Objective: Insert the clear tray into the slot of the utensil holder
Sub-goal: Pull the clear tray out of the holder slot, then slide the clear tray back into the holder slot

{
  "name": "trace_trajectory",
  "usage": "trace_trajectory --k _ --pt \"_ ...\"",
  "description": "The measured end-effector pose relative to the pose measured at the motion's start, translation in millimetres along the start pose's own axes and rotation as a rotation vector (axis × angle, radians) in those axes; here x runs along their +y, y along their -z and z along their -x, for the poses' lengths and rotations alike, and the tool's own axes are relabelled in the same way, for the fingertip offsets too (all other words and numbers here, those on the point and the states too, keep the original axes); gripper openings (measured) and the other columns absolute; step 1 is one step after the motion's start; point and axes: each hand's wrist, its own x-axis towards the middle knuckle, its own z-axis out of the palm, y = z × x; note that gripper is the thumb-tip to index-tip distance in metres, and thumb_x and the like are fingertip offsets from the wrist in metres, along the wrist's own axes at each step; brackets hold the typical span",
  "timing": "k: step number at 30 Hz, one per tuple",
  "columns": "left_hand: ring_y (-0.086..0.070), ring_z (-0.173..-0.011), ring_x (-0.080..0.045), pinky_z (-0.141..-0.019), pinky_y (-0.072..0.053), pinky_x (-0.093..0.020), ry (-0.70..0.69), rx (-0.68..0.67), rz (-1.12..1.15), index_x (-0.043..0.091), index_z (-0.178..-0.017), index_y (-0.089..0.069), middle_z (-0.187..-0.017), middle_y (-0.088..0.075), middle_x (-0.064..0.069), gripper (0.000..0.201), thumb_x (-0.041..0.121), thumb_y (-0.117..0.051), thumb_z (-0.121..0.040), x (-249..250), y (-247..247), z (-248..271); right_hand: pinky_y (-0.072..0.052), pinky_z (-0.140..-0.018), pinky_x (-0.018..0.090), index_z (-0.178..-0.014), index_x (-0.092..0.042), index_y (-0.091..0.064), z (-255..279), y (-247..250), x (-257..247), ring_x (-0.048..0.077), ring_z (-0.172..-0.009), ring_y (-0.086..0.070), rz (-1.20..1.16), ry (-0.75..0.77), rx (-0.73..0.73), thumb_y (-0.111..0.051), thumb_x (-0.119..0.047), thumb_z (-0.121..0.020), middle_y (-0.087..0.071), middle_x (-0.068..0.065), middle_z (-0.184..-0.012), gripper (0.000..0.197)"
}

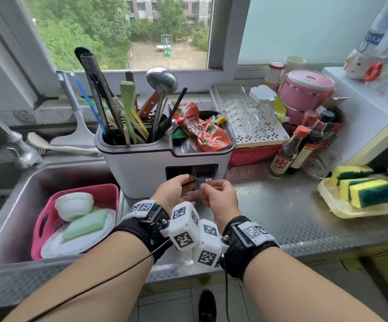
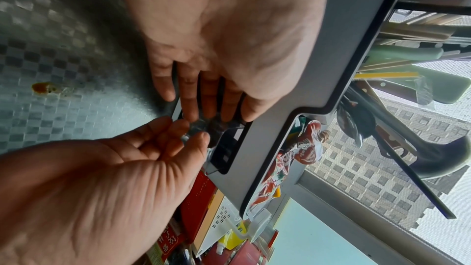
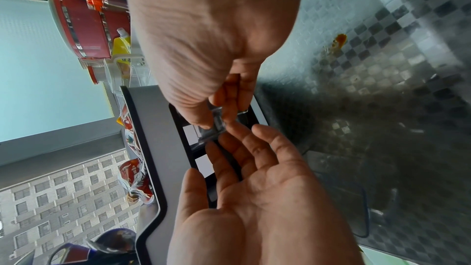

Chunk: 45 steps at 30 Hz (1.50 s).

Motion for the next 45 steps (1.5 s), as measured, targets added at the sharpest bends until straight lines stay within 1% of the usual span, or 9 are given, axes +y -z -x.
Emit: trace_trajectory --k 12,17,22,26,28,34,38,42,45 --pt "-0.060 -0.093 -0.012 -0.068 -0.039 -0.031 -0.023 -0.020 0.020 0.020 -0.096 -0.063 -0.100 -0.067 0.004 0.026 0.031 -0.040 -0.099 10.6 2.3 -14.4 -0.053 -0.093 0.050 -0.097 -0.023 -0.055 -16.1 -12.9 -11.0 0.029 -0.103 -0.067 -0.004 -0.053 -0.030 -0.068 -0.015 -0.070 -0.069 0.010 -0.107 0.031" --pt "-0.059 -0.093 -0.012 -0.060 -0.038 -0.027 -0.075 0.133 0.046 0.019 -0.100 -0.065 -0.100 -0.065 0.004 0.022 0.028 -0.045 -0.098 8.0 20.1 -12.9 -0.044 -0.058 0.027 -0.099 -0.015 -0.055 -2.5 -13.1 -3.4 0.019 -0.077 -0.060 0.080 -0.091 -0.021 -0.052 -0.009 -0.088 -0.062 0.005 -0.090 0.013" --pt "-0.057 -0.067 -0.007 -0.053 -0.034 -0.022 -0.197 0.338 0.094 0.022 -0.080 -0.063 -0.071 -0.068 0.010 0.015 0.024 -0.054 -0.092 14.0 56.5 -8.1 -0.044 -0.041 0.019 -0.091 -0.008 -0.052 16.7 -19.6 18.8 0.017 -0.058 -0.053 0.213 -0.310 -0.114 -0.045 -0.003 -0.090 -0.054 0.006 -0.073 0.009" --pt "-0.060 -0.113 -0.026 -0.082 -0.040 -0.028 -0.188 0.517 -0.133 0.010 -0.113 -0.068 -0.125 -0.066 -0.011 0.031 0.028 -0.057 -0.090 13.8 90.3 0.0 -0.044 -0.037 0.017 -0.088 -0.005 -0.051 32.2 -28.3 39.7 0.020 -0.056 -0.053 0.285 -0.420 -0.217 -0.044 0.001 -0.090 -0.051 0.009 -0.071 0.010" --pt "-0.055 -0.121 -0.029 -0.083 -0.035 -0.028 -0.134 0.589 -0.294 -0.001 -0.126 -0.061 -0.131 -0.060 -0.014 0.047 0.030 -0.054 -0.092 10.1 101.5 10.1 -0.041 -0.038 0.016 -0.096 -0.003 -0.051 41.5 -31.9 46.6 0.022 -0.056 -0.050 0.271 -0.474 -0.236 -0.044 -0.002 -0.091 -0.050 0.010 -0.071 0.008" --pt "-0.066 -0.107 -0.032 -0.101 -0.047 -0.047 -0.056 0.413 -0.332 0.009 -0.111 -0.070 -0.115 -0.071 -0.013 0.071 0.054 -0.063 -0.057 -31.7 150.7 -38.7 -0.042 -0.046 0.025 -0.096 -0.007 -0.055 52.8 -36.6 58.2 0.022 -0.056 -0.046 0.233 -0.510 -0.243 -0.045 0.000 -0.091 -0.048 0.011 -0.070 0.013" --pt "-0.068 -0.083 -0.027 -0.095 -0.051 -0.043 -0.047 0.314 -0.214 0.007 -0.088 -0.071 -0.092 -0.075 -0.010 0.030 0.034 -0.063 -0.079 -31.0 121.2 -0.7 -0.031 -0.047 0.028 -0.079 -0.010 -0.046 54.4 -42.7 65.9 0.016 -0.050 -0.037 0.157 -0.503 -0.224 -0.039 0.010 -0.089 -0.042 0.009 -0.066 0.024" --pt "-0.060 -0.067 -0.026 -0.075 -0.048 -0.037 -0.021 0.284 -0.195 0.003 -0.092 -0.065 -0.072 -0.068 -0.009 0.024 0.024 -0.054 -0.093 -30.7 107.8 13.2 -0.031 -0.046 0.028 -0.077 -0.010 -0.043 59.5 -49.4 65.2 0.015 -0.046 -0.038 0.169 -0.499 -0.208 -0.041 0.006 -0.090 -0.040 0.007 -0.063 0.020" --pt "-0.062 -0.075 -0.029 -0.076 -0.051 -0.038 0.025 0.281 -0.200 0.001 -0.101 -0.064 -0.077 -0.069 -0.012 0.029 0.027 -0.052 -0.095 -31.9 106.6 12.2 -0.030 -0.047 0.027 -0.076 -0.011 -0.043 60.6 -49.2 62.1 0.016 -0.047 -0.037 0.174 -0.525 -0.219 -0.043 0.001 -0.091 -0.037 0.006 -0.060 0.019"
